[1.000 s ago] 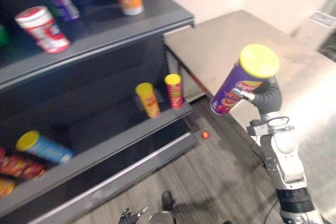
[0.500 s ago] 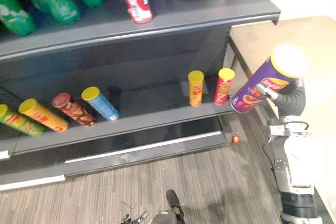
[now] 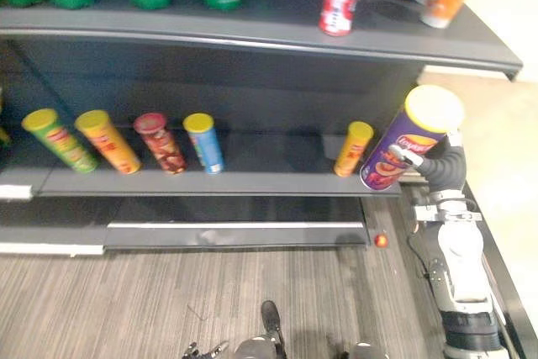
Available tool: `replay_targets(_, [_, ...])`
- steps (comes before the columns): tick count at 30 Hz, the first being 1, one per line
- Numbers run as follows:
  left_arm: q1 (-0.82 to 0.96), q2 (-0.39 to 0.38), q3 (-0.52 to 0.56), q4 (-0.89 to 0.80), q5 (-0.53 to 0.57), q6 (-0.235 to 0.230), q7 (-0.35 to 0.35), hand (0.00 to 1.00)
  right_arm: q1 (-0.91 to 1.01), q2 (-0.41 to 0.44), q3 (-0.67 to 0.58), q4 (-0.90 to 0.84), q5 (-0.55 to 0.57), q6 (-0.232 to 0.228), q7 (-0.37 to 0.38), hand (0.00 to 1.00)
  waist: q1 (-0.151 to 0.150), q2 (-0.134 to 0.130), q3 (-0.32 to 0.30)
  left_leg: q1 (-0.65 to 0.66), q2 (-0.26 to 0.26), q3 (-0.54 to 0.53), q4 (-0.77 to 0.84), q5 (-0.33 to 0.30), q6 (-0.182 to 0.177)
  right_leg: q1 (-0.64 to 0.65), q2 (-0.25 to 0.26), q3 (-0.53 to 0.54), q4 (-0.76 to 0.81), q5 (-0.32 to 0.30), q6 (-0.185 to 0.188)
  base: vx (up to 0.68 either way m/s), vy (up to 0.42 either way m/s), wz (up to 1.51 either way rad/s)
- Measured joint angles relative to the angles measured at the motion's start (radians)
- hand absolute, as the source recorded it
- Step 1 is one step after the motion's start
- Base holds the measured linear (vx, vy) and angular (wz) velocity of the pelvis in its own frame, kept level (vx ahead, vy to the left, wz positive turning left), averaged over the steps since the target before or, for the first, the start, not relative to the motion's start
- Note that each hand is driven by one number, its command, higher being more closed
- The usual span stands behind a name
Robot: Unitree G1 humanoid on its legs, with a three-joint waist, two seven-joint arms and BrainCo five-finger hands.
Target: Put the gum and the chips on the shelf.
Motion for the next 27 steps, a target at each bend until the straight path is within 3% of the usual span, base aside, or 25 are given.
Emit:
replay_targets(1, [-0.007,0.008,0.011,0.013,0.0,0.0,-0.002,0.0,0.001,0.007,-0.002,-0.024,0.0,-0.004,0.0,1.0,0.006,-0.011,0.009,-0.048,-0.011,-0.071,0.134,-0.008,0.071,-0.025,-0.02,0.035,0.036,-0.03,0.086,0.05,-0.015,0.8])
replay_targets(2, [-0.016,0.007,0.013,0.028,0.0,0.005,-0.004,0.0,0.011,0.021,0.0,-0.023,0.0,-0.008,-0.001,1.0,0.005,-0.016,0.011,-0.046,-0.023,-0.078,0.127,-0.005,0.068,-0.024,-0.028,0.045,0.04,-0.035,0.094,0.04,-0.003,0.67])
replay_targets(3, [-0.01,0.005,0.012,0.022,0.0,0.002,-0.008,0.0,0.026,0.026,0.01,-0.023,-0.001,-0.003,0.0,1.0,0.003,0.001,0.011,-0.032,-0.023,-0.084,0.069,0.014,0.045,-0.014,-0.005,0.055,-0.01,-0.024,0.074,0.05,0.032,0.57])
replay_targets(4, [-0.01,-0.002,0.015,0.023,0.001,0.003,-0.014,0.0,0.033,0.029,0.014,-0.022,-0.001,0.002,0.0,1.0,0.003,0.012,0.016,-0.018,-0.022,-0.084,0.016,0.028,0.029,0.004,0.015,0.052,-0.061,0.001,0.077,0.04,0.026,0.48])
replay_targets(7, [-0.002,-0.013,0.028,0.023,0.001,0.004,-0.017,0.0,0.035,0.032,0.045,-0.021,0.0,0.005,0.002,1.0,0.006,0.025,0.018,0.003,-0.015,-0.087,-0.042,0.05,-0.002,0.047,0.041,0.042,-0.151,0.037,0.075,0.05,-0.015,0.26])
replay_targets(18, [-0.003,-0.014,0.019,0.021,0.001,0.004,-0.021,0.0,0.074,0.033,0.127,-0.02,0.017,0.004,0.067,1.0,0.003,0.042,0.01,0.004,-0.014,-0.098,-0.043,0.069,-0.004,0.101,0.055,0.011,-0.232,0.069,0.079,0.1,-0.042,0.06])
replay_targets(21, [-0.002,-0.014,0.012,0.013,0.001,0.004,-0.021,0.0,0.076,0.032,0.136,-0.01,0.021,0.004,0.067,1.0,0.002,0.041,0.01,0.004,-0.01,-0.098,-0.042,0.084,0.025,0.104,0.061,0.008,-0.238,0.074,0.088,0.13,-0.075,0.0])
replay_targets(27, [-0.003,-0.014,-0.015,0.002,0.009,0.003,-0.02,0.0,0.066,0.032,0.177,0.059,-0.004,0.005,0.061,1.0,0.002,0.051,0.003,0.005,0.009,-0.096,-0.041,0.086,0.027,0.105,0.08,0.01,-0.248,0.079,0.081,0.06,-0.072,-0.04])
